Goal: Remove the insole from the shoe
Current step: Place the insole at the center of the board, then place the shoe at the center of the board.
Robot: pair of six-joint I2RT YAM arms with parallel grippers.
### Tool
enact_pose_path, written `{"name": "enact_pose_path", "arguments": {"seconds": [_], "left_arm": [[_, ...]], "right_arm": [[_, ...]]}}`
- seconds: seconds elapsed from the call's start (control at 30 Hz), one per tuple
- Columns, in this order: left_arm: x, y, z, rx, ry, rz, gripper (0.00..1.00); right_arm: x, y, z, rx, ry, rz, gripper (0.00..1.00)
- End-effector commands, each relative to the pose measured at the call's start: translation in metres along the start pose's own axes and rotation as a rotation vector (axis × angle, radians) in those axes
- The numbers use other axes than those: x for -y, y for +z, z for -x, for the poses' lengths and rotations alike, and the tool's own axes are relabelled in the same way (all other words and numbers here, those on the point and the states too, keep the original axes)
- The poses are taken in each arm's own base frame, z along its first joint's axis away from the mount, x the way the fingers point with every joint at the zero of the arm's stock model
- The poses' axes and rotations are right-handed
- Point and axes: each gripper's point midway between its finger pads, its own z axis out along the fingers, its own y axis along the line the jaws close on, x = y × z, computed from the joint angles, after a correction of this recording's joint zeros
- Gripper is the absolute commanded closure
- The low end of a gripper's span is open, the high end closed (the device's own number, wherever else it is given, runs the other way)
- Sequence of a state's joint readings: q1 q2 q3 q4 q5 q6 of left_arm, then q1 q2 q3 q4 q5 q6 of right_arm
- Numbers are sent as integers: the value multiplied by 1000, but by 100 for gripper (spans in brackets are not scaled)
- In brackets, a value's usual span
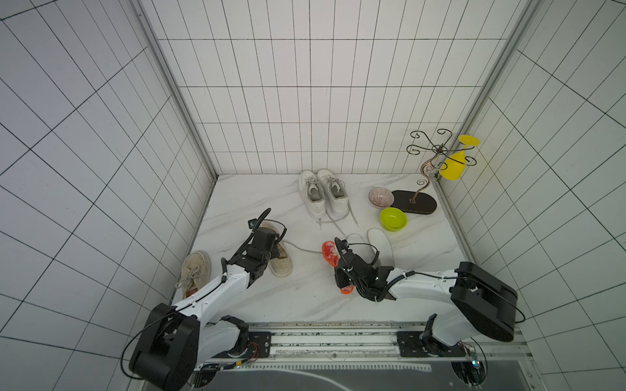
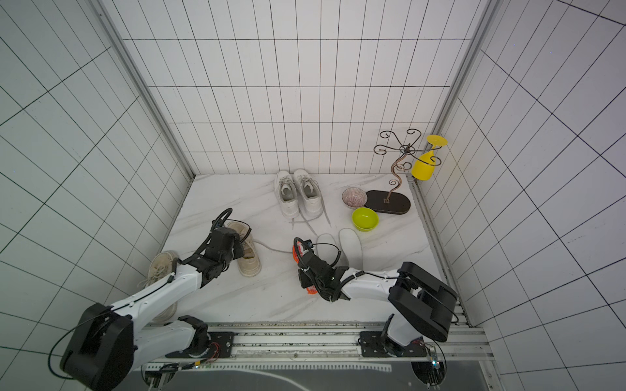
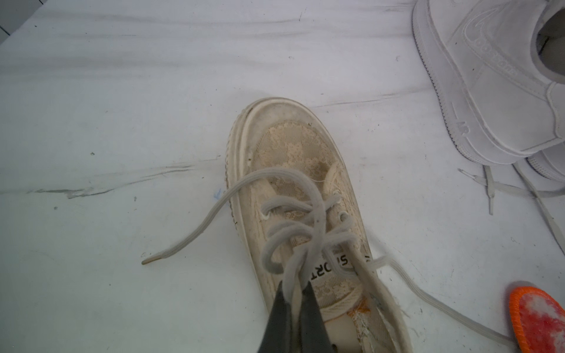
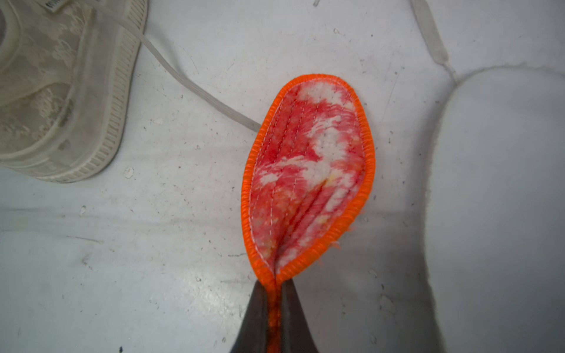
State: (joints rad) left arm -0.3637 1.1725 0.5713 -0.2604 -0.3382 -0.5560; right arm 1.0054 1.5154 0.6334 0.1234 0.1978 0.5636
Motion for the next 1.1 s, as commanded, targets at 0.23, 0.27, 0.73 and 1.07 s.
{"name": "enact_pose_path", "arguments": {"seconds": [0.23,0.27,0.73,1.07], "left_arm": [[10,7,66,186,-33,62,100],[12,10,70,192,-29,59,100],[68,96,138,132,96,-16,100],[115,155,158,19,10,-154,100]], "right_arm": [[-22,-17,37,52,11,68,45],[-21,-23,42,74,11,68,40],[18,-83,74,300,57,-39,25],[28,-93,70,328,81,-52,25]]}}
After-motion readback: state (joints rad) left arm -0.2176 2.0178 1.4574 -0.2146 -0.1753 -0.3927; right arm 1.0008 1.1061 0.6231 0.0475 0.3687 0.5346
